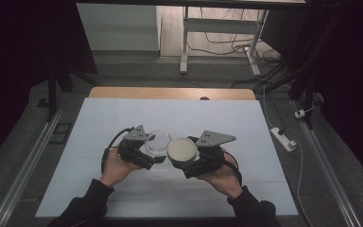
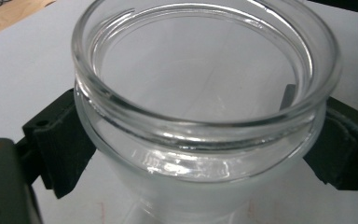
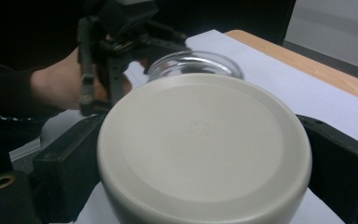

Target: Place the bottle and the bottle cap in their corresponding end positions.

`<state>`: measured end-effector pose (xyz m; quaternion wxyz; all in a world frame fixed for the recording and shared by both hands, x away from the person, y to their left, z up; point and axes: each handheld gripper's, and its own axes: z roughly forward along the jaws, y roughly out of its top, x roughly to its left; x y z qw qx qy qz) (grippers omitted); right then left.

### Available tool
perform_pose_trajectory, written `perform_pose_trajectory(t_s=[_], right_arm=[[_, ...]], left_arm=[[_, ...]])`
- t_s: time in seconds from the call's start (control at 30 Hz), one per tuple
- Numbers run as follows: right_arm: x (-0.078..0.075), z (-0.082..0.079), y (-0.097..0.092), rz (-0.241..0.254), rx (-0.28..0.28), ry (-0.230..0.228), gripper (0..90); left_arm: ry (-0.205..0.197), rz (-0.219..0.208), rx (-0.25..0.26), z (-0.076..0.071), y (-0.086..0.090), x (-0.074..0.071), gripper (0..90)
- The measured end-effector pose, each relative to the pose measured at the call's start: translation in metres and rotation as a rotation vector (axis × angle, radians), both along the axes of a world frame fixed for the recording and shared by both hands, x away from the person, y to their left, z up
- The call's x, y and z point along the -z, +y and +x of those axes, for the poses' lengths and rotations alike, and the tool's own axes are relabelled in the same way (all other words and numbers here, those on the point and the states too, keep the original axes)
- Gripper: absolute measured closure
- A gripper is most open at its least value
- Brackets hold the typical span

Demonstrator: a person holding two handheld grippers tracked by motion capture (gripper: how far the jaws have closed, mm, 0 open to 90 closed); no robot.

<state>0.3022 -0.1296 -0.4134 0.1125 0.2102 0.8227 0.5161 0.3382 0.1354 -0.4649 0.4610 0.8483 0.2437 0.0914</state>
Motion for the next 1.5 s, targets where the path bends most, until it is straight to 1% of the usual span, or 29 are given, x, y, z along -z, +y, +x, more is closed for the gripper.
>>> perform_pose_trajectory(t_s=[0.13, 0.17, 0.2, 0.27, 0.4, 0.5, 0.53, 0.57, 0.6, 0.63, 0.67, 0.7, 0.73, 0.77, 0.8, 0.83, 0.87, 0.9, 0.93, 1.0, 1.07, 1.1, 1.13, 1.33, 1.5], right_arm=[[0.005, -0.003, 0.000, -0.004, -0.008, 0.012, 7.4], [0.009, -0.004, 0.001, -0.009, -0.013, 0.017, 7.4], [0.009, -0.004, 0.001, -0.009, -0.013, 0.017, 7.4], [0.014, -0.005, 0.001, -0.017, -0.020, 0.022, 7.4], [0.029, -0.007, 0.002, -0.031, -0.040, 0.047, 7.4], [0.039, -0.007, 0.004, -0.043, -0.051, 0.057, 7.4], [0.039, -0.007, 0.004, -0.043, -0.051, 0.057, 7.4], [0.042, -0.007, 0.005, -0.046, -0.057, 0.058, 7.4], [0.049, -0.006, 0.006, -0.052, -0.067, 0.063, 7.4], [0.049, -0.006, 0.006, -0.052, -0.067, 0.063, 7.4], [0.052, -0.006, 0.007, -0.056, -0.069, 0.066, 7.4], [0.059, -0.005, 0.009, -0.065, -0.079, 0.071, 7.4], [0.062, -0.005, 0.010, -0.071, -0.079, 0.074, 7.4], [0.062, -0.005, 0.010, -0.071, -0.079, 0.074, 7.4], [0.069, -0.004, 0.011, -0.076, -0.084, 0.083, 7.4], [0.069, -0.004, 0.011, -0.076, -0.084, 0.083, 7.4], [0.075, -0.003, 0.012, -0.088, -0.087, 0.089, 7.4], [0.079, -0.003, 0.013, -0.092, -0.086, 0.098, 7.4], [0.079, -0.003, 0.013, -0.092, -0.086, 0.098, 7.4], [0.086, -0.002, 0.015, -0.100, -0.093, 0.108, 7.4], [0.096, 0.000, 0.019, -0.128, -0.101, 0.116, 7.4], [0.096, 0.000, 0.019, -0.128, -0.101, 0.116, 7.4], [0.100, 0.000, 0.021, -0.145, -0.109, 0.119, 7.4], [0.108, 0.000, 0.026, -0.168, -0.117, 0.122, 7.4], [0.112, 0.000, 0.028, -0.187, -0.131, 0.127, 7.4]], left_arm=[[0.002, -0.003, -0.008, 0.011, -0.003, 0.001, 7.8], [0.000, -0.003, -0.008, 0.014, -0.004, 0.002, 7.8], [0.002, -0.003, -0.009, 0.016, -0.005, 0.002, 7.8], [0.003, -0.003, -0.008, 0.021, -0.008, 0.003, 7.8], [0.001, 0.001, -0.008, 0.030, -0.014, 0.006, 7.8], [-0.004, 0.007, -0.008, 0.036, -0.018, 0.008, 7.7], [-0.006, 0.009, -0.006, 0.037, -0.019, 0.008, 7.7], [-0.006, 0.008, -0.007, 0.039, -0.020, 0.009, 7.8], [-0.008, 0.010, -0.004, 0.041, -0.022, 0.009, 7.8], [-0.011, 0.012, -0.002, 0.043, -0.023, 0.010, 7.8], [-0.011, 0.013, -0.001, 0.044, -0.025, 0.011, 7.7], [-0.013, 0.017, 0.001, 0.047, -0.027, 0.012, 7.8], [-0.013, 0.017, 0.001, 0.047, -0.027, 0.012, 7.8], [-0.015, 0.019, 0.002, 0.048, -0.028, 0.013, 7.8], [-0.014, 0.022, 0.001, 0.049, -0.029, 0.014, 7.7], [-0.014, 0.024, 0.001, 0.051, -0.030, 0.015, 7.7], [-0.015, 0.027, 0.001, 0.052, -0.031, 0.016, 7.8], [-0.014, 0.028, -0.001, 0.053, -0.031, 0.017, 7.7], [-0.015, 0.028, -0.001, 0.054, -0.031, 0.019, 7.7], [-0.013, 0.026, -0.002, 0.056, -0.032, 0.021, 7.8], [-0.014, 0.021, -0.001, 0.057, -0.034, 0.022, 7.8], [-0.016, 0.021, 0.000, 0.058, -0.035, 0.023, 7.8], [-0.019, 0.021, 0.000, 0.058, -0.036, 0.023, 7.8], [-0.030, 0.025, 0.003, 0.063, -0.040, 0.028, 7.8], [-0.043, 0.035, -0.016, 0.068, -0.043, 0.032, 7.8]])
